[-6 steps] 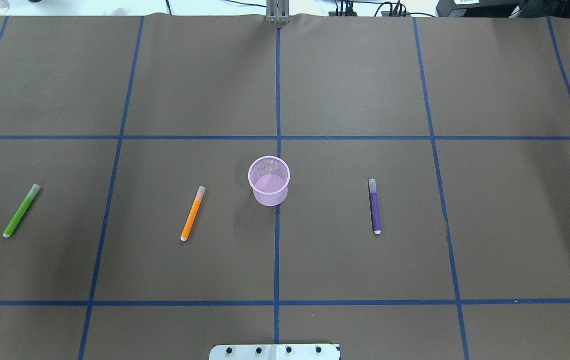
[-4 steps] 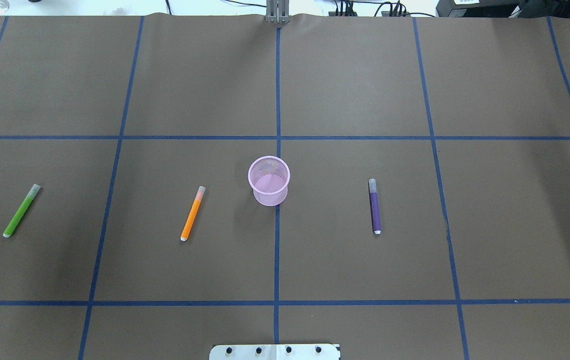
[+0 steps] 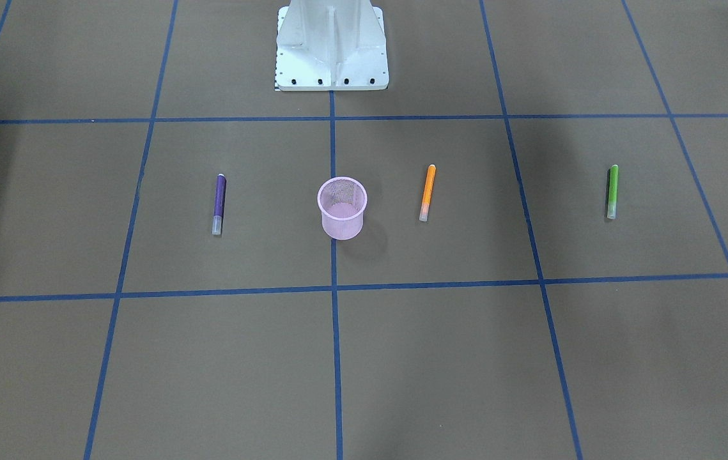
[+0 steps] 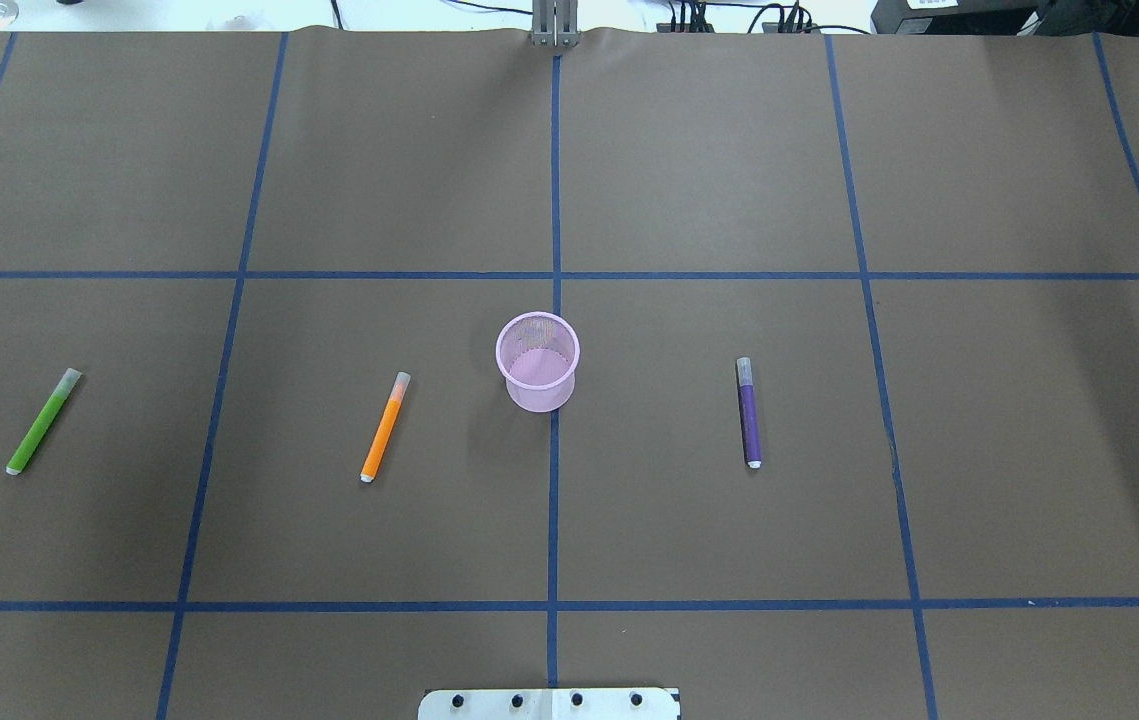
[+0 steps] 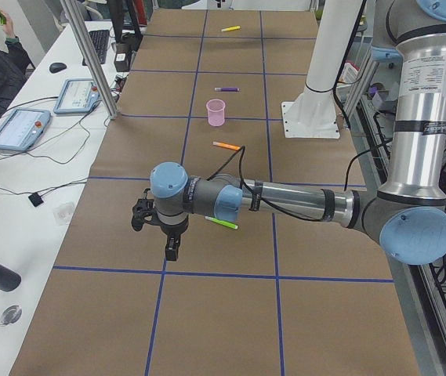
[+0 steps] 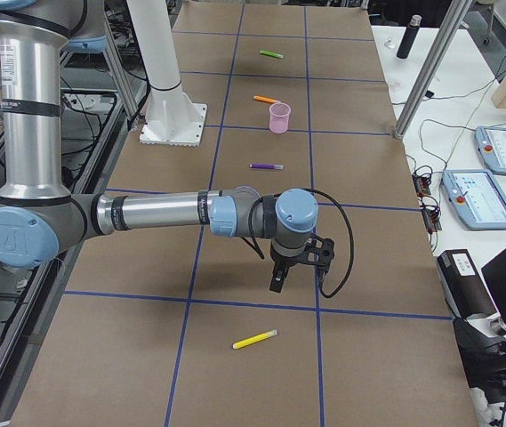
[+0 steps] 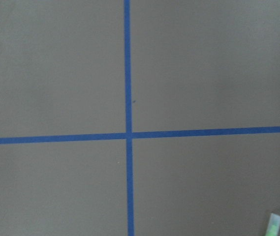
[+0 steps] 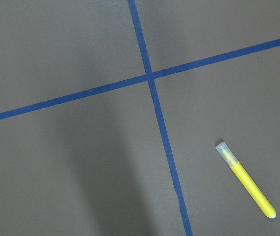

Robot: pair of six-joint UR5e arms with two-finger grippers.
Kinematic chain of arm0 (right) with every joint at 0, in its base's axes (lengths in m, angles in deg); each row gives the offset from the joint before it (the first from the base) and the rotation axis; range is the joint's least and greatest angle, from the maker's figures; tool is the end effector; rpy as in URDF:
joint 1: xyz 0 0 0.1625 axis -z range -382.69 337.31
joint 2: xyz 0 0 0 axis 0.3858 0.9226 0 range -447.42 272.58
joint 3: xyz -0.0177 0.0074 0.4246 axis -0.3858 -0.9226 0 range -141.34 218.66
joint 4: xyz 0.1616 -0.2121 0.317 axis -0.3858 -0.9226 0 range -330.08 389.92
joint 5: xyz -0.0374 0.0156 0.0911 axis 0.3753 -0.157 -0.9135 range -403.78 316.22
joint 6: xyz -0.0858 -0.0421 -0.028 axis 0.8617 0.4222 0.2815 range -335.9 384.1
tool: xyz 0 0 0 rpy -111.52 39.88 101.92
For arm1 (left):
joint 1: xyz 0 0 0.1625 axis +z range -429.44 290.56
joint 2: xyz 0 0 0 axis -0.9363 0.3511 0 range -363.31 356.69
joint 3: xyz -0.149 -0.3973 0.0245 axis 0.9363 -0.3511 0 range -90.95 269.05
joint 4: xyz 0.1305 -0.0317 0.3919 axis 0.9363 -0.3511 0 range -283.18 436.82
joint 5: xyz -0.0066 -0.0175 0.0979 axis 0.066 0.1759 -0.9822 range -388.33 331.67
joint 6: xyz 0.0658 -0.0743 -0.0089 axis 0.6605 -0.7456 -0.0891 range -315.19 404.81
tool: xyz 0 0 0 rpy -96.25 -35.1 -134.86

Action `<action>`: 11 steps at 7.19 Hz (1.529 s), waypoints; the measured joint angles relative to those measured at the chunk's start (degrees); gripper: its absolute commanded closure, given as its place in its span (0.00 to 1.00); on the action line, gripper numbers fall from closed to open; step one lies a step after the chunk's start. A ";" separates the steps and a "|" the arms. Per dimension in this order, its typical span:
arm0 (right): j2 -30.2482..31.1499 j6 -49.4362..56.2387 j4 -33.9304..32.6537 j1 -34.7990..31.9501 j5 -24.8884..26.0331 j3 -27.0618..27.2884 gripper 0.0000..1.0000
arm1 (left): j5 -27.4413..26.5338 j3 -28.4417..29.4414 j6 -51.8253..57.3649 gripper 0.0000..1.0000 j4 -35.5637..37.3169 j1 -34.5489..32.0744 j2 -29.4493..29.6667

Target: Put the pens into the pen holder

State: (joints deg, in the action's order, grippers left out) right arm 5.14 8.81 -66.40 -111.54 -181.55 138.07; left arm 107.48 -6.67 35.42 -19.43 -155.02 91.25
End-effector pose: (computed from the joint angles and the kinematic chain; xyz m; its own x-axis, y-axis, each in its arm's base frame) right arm 0.0501 -0.4719 0.6063 0.6534 0.2439 0.7167 -0.1577 0.9698 -0.1863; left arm -0.0203 -0.5381 0.5544 0.6821 0.0976 -0.7247 0.0379 0.9850 0.1683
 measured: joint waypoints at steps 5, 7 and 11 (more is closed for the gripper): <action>-0.74 0.17 0.13 0.13 0.20 0.69 0.00 | 0.60 -2.99 -20.85 0.00 -5.11 16.61 8.45; -1.73 0.16 0.03 0.21 0.26 0.53 0.00 | -2.50 -1.66 -21.19 0.00 -9.48 20.24 6.30; -2.11 -0.21 0.01 0.30 -0.02 0.24 0.00 | -10.80 -1.20 -21.45 0.01 -16.12 28.21 0.18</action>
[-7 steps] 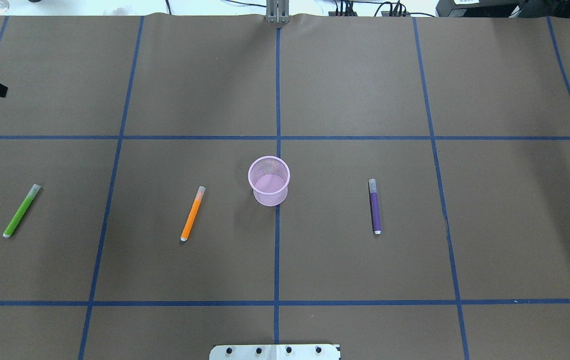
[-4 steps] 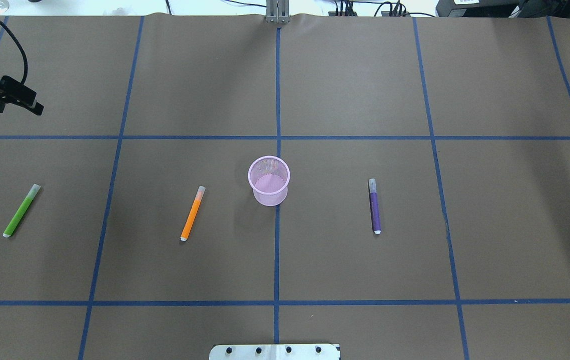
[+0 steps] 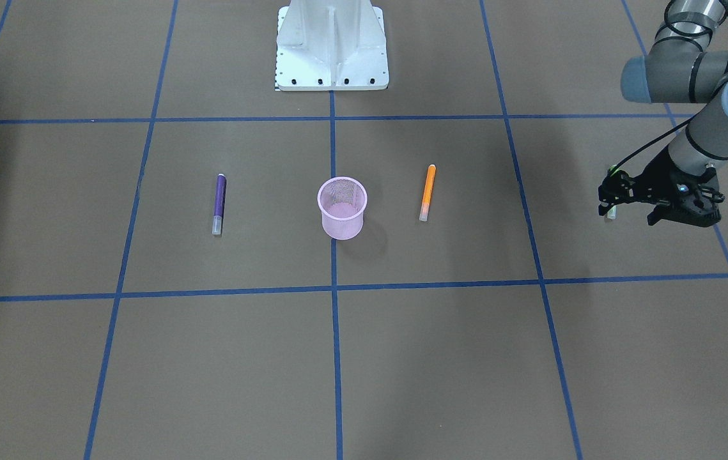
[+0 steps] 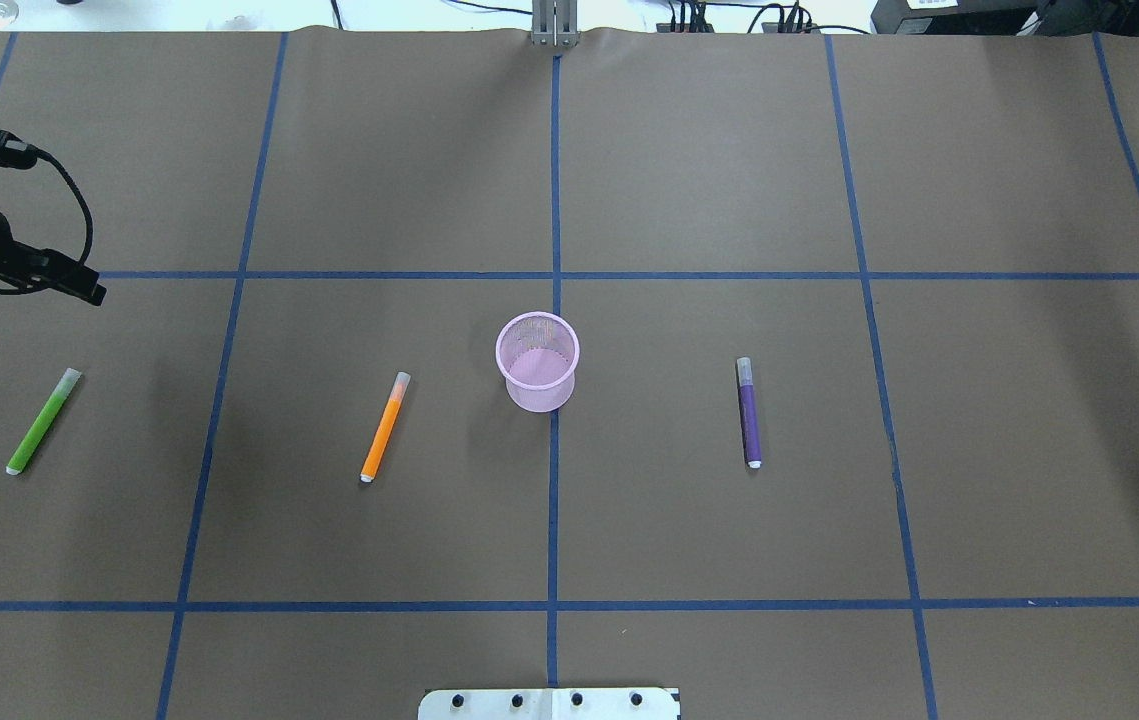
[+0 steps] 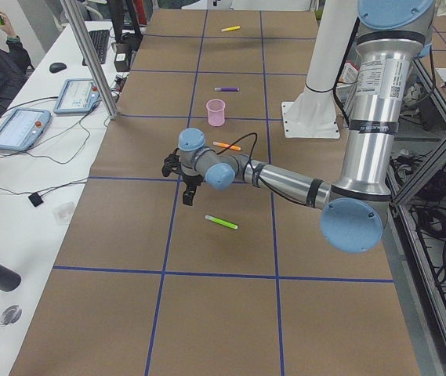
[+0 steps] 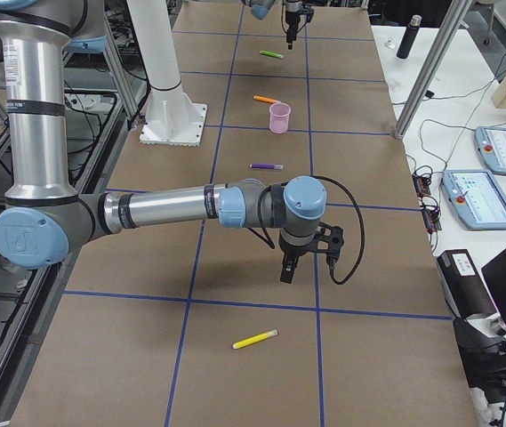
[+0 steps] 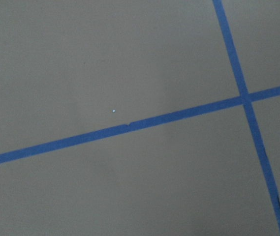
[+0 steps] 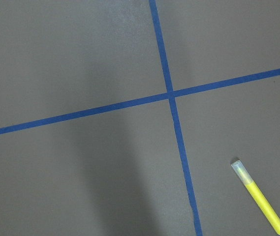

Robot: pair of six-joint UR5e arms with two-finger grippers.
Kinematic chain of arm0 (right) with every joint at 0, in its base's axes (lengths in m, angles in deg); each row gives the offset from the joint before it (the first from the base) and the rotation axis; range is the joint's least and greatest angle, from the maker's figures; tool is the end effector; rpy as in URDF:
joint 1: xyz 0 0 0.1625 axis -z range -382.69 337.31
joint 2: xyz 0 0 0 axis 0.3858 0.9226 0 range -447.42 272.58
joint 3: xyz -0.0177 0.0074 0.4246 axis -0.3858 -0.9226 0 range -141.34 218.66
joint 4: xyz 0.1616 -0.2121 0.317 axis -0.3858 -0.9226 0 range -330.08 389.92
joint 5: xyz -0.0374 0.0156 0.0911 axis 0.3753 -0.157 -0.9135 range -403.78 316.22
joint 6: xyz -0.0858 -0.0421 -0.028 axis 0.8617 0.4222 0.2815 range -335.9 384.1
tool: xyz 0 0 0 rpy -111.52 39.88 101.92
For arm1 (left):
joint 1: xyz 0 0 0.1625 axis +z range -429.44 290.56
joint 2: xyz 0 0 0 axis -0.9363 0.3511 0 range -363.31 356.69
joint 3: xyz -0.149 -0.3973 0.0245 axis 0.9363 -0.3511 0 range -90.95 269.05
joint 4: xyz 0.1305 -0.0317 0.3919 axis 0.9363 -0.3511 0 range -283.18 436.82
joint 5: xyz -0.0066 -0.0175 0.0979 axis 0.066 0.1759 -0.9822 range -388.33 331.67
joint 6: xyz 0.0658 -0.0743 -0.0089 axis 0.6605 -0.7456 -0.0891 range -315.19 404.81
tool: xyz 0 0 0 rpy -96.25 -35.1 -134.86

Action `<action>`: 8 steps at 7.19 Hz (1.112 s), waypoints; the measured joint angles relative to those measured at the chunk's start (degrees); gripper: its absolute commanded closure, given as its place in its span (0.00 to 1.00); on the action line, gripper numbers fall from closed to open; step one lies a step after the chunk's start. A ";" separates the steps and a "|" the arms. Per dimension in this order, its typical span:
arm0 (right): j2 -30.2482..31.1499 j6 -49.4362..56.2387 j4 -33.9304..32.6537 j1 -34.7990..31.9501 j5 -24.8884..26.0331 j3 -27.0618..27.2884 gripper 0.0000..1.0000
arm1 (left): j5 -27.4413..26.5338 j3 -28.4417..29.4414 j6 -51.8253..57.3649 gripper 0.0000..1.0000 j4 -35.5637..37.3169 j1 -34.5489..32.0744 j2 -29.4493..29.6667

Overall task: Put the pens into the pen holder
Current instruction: 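Lower the left gripper onto the green marker and grasp it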

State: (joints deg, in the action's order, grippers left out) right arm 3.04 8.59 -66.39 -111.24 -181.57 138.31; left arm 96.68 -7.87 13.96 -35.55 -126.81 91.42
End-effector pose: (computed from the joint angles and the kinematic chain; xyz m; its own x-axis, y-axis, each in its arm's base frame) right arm 0.0472 -0.4881 0.5866 0.6531 0.2146 0.7262 -0.1548 0.9766 -0.1494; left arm 0.2311 -0.5020 0.5188 0.6727 0.2531 -0.6952 -0.1187 0.9644 0.2363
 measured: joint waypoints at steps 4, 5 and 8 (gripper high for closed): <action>-0.01 -0.24 0.07 0.03 0.21 -0.32 0.00 | -0.19 1.65 0.62 0.01 -0.99 2.82 -2.27; -0.01 -0.28 0.07 0.03 0.23 -0.37 0.00 | -0.16 2.49 0.67 0.01 -1.35 3.10 -2.32; -0.01 -0.31 0.07 0.10 0.24 -0.42 0.00 | -0.13 4.50 0.71 0.04 -1.77 4.09 -2.41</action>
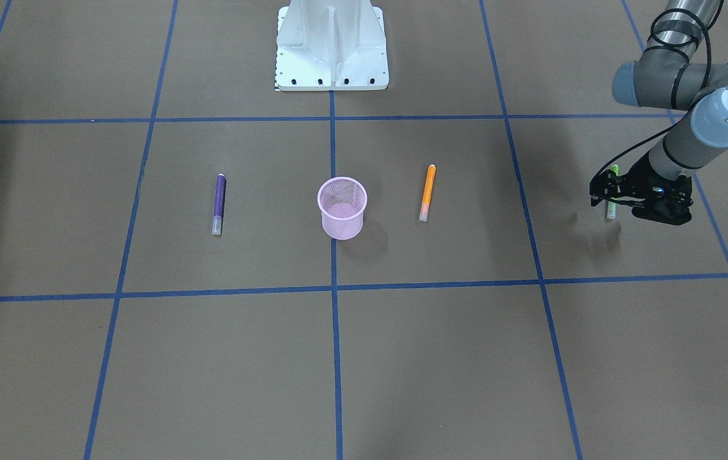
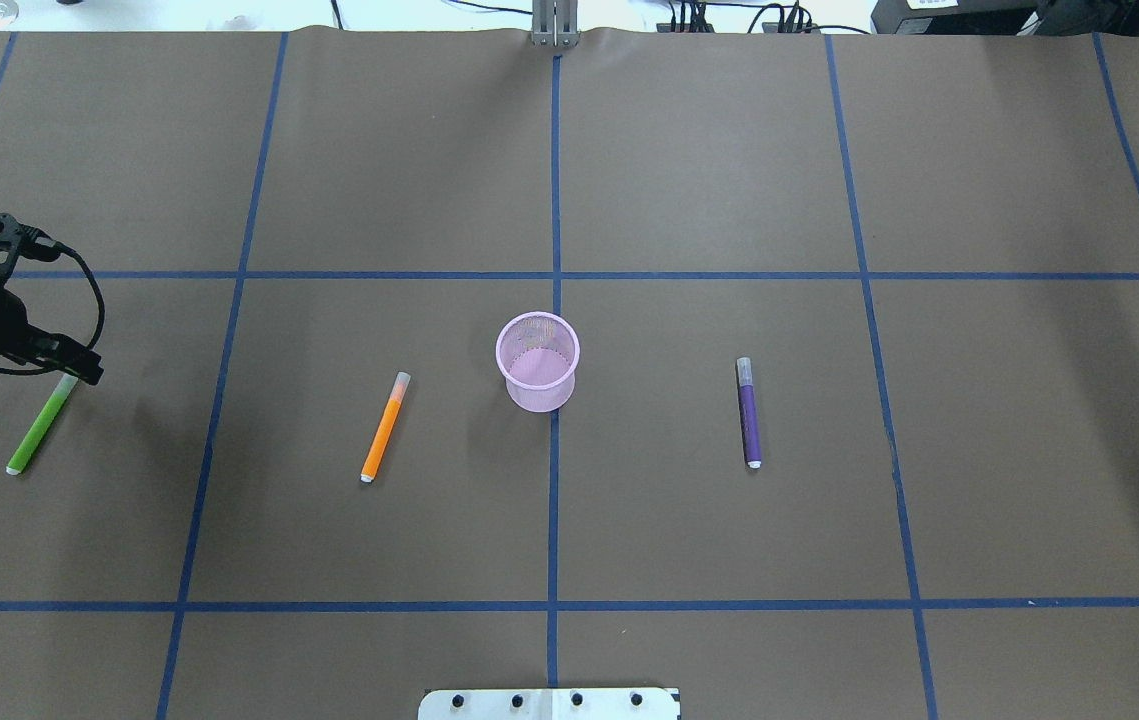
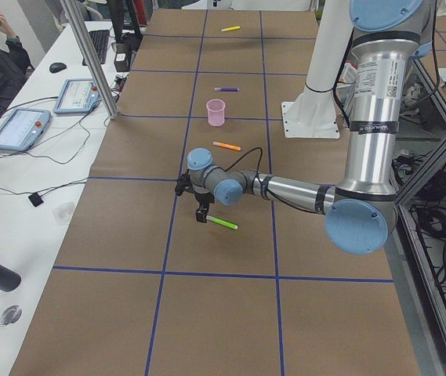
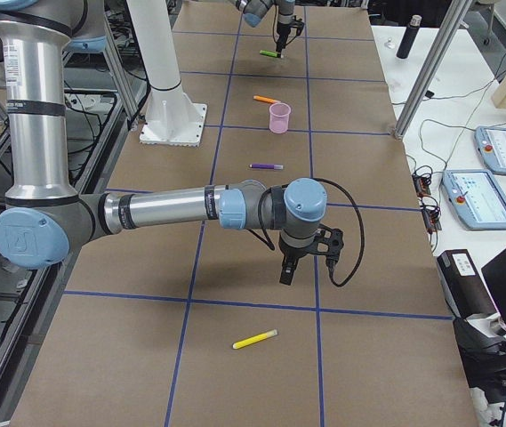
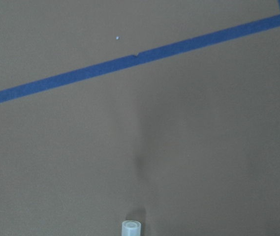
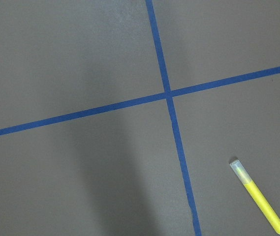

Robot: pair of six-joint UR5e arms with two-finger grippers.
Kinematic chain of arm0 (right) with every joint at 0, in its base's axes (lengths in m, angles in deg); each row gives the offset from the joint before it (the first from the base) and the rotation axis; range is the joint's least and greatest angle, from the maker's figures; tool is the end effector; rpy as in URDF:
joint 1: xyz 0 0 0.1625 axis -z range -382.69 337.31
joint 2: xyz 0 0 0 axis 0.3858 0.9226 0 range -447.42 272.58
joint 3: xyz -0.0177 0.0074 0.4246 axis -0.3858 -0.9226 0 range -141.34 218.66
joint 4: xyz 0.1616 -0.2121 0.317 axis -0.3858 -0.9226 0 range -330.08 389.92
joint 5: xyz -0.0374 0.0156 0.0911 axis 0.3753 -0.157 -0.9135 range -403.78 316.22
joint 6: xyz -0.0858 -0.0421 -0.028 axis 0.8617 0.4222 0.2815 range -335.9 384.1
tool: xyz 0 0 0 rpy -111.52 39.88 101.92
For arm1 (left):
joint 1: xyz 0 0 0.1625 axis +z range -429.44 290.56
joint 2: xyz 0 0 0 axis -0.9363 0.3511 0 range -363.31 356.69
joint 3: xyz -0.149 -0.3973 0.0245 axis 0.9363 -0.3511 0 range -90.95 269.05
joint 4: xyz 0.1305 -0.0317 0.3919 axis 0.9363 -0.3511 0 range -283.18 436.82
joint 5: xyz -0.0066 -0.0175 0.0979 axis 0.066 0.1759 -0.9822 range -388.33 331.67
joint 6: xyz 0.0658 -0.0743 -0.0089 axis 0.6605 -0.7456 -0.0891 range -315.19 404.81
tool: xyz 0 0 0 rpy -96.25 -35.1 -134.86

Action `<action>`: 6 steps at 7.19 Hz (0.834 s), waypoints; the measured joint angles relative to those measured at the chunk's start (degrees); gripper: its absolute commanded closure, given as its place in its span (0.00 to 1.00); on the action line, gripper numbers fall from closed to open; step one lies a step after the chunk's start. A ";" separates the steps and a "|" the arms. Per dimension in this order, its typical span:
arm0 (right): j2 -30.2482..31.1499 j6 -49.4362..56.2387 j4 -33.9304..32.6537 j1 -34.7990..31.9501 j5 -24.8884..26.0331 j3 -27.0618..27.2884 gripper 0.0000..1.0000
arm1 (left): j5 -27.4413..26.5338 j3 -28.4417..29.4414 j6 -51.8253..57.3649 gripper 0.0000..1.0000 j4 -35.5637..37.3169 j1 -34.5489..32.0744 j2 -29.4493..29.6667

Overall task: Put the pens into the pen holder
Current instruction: 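Lower the left gripper onto the green marker and grasp it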

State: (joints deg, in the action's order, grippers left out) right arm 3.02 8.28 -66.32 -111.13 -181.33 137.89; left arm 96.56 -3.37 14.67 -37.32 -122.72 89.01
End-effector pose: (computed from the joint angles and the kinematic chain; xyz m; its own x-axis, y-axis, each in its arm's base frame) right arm 0.0465 -0.4884 0.5902 0.6557 0.2229 0.7213 -0.1574 0.9748 -0.1581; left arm 0.2587 -0.4742 0.5782 0.6886 0.2631 -0.6757 -0.2056 0.9645 0.1660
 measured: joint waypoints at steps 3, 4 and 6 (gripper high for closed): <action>0.00 0.03 0.00 0.09 0.06 -0.03 0.00 | 0.00 0.22 0.00 0.35 -0.30 0.74 -0.87; 0.00 0.03 0.00 0.10 0.08 -0.09 0.00 | 0.00 0.23 0.00 0.39 -0.38 0.77 -1.11; 0.00 0.07 0.00 0.11 0.09 -0.53 0.00 | -0.02 0.22 0.00 0.46 -0.39 0.87 -1.42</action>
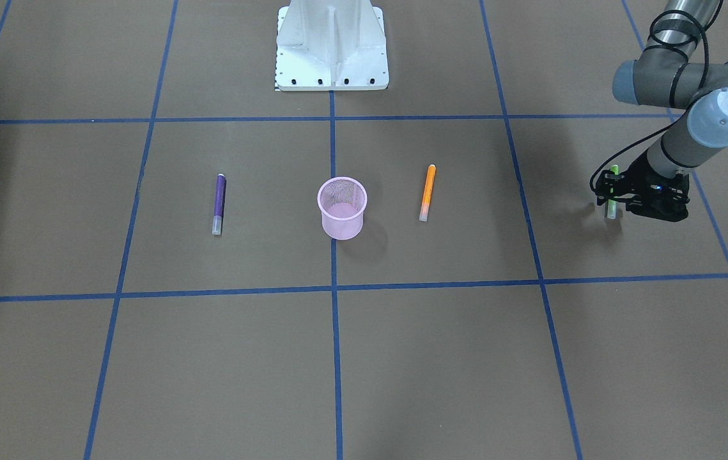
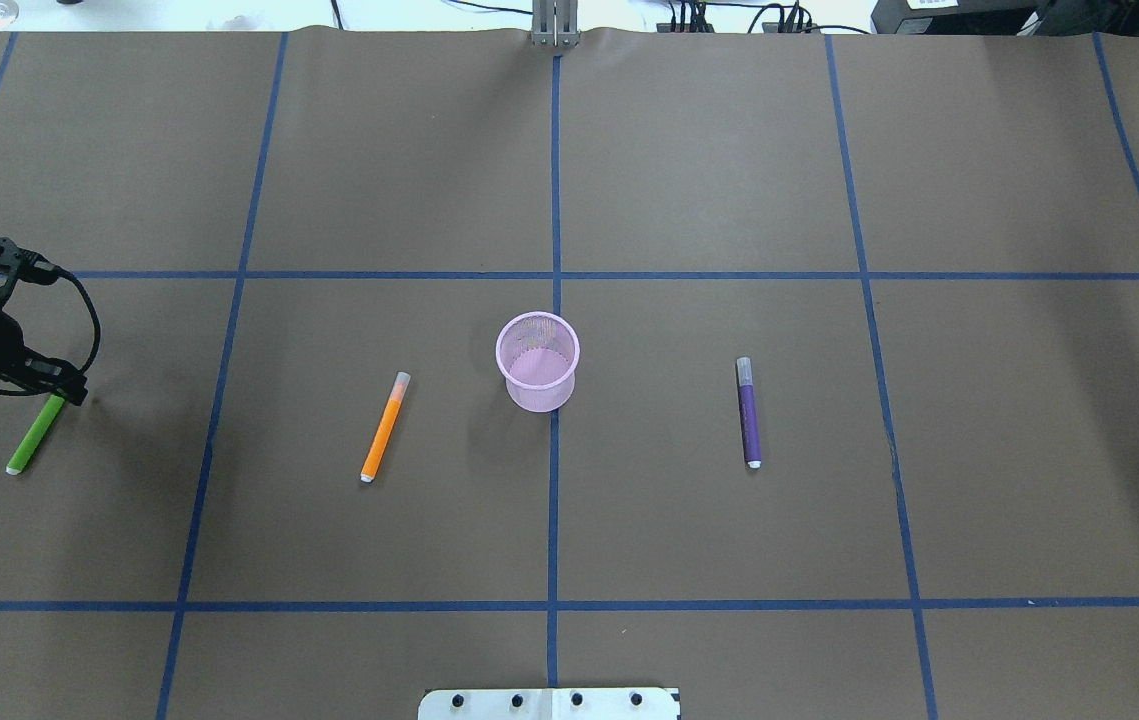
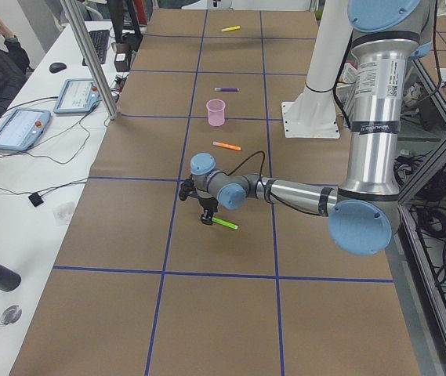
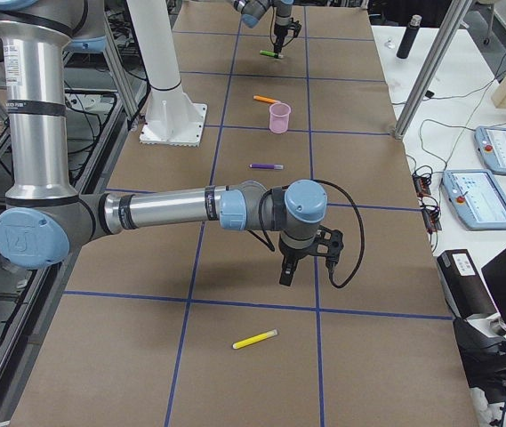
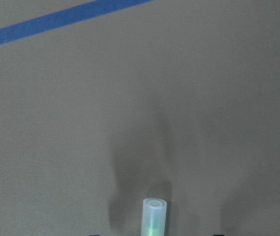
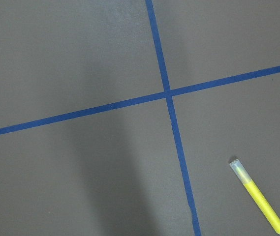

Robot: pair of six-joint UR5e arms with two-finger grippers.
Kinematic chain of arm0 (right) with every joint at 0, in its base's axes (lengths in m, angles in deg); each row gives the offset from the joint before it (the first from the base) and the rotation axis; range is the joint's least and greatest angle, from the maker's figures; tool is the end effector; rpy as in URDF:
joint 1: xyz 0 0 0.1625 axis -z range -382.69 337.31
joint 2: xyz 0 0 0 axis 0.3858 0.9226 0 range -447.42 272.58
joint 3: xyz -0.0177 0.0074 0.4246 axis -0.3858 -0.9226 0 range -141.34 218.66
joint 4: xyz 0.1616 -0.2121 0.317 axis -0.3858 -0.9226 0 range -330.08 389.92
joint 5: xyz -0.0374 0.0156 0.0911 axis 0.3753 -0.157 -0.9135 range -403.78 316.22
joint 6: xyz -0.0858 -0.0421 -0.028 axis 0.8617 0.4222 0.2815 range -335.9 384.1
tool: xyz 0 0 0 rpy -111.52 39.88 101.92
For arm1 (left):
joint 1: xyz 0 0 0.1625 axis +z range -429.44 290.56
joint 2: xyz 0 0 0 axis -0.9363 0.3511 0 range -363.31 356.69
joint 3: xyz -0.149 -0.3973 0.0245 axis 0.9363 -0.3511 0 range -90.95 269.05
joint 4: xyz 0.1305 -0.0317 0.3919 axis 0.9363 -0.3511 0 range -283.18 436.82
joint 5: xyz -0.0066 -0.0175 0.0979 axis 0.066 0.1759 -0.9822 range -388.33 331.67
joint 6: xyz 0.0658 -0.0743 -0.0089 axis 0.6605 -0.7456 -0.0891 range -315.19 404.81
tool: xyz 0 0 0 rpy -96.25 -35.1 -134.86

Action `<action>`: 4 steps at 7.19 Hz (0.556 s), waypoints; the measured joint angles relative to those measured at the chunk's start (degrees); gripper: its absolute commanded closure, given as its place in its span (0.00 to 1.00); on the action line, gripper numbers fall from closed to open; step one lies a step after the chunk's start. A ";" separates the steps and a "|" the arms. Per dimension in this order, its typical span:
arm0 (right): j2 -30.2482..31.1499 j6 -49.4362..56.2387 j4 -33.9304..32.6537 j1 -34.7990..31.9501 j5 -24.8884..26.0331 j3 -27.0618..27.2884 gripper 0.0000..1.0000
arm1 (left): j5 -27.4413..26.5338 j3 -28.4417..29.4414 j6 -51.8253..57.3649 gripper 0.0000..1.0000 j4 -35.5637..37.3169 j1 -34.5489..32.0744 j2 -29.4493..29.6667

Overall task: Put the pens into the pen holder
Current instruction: 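Lift the green marker upright with the left gripper toward the cup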

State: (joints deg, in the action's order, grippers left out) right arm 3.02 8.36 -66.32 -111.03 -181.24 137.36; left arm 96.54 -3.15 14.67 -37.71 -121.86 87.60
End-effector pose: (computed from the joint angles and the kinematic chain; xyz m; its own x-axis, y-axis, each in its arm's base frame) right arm 0.0458 -0.4885 0.5949 0.6576 0.2270 0.7183 -0.1551 0.9739 -0.1658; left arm 0.2595 -0.4622 0.5924 0.6937 0.2618 -0.6710 -0.2220 0.9640 0.1467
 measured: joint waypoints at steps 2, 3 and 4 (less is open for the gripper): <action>-0.05 0.01 0.00 0.00 0.06 -0.23 0.00 | 0.00 0.00 0.00 0.50 0.06 0.23 -0.08; -0.07 0.01 0.00 0.03 0.08 -0.25 0.00 | -0.01 0.00 -0.02 0.56 0.08 0.40 -0.13; -0.11 0.01 0.00 0.06 0.11 -0.27 0.00 | -0.04 0.02 -0.05 0.76 0.09 0.59 -0.16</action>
State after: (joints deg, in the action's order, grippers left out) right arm 2.91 8.37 -66.32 -110.97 -181.14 137.10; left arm 96.50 -3.12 14.61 -37.62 -121.27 87.44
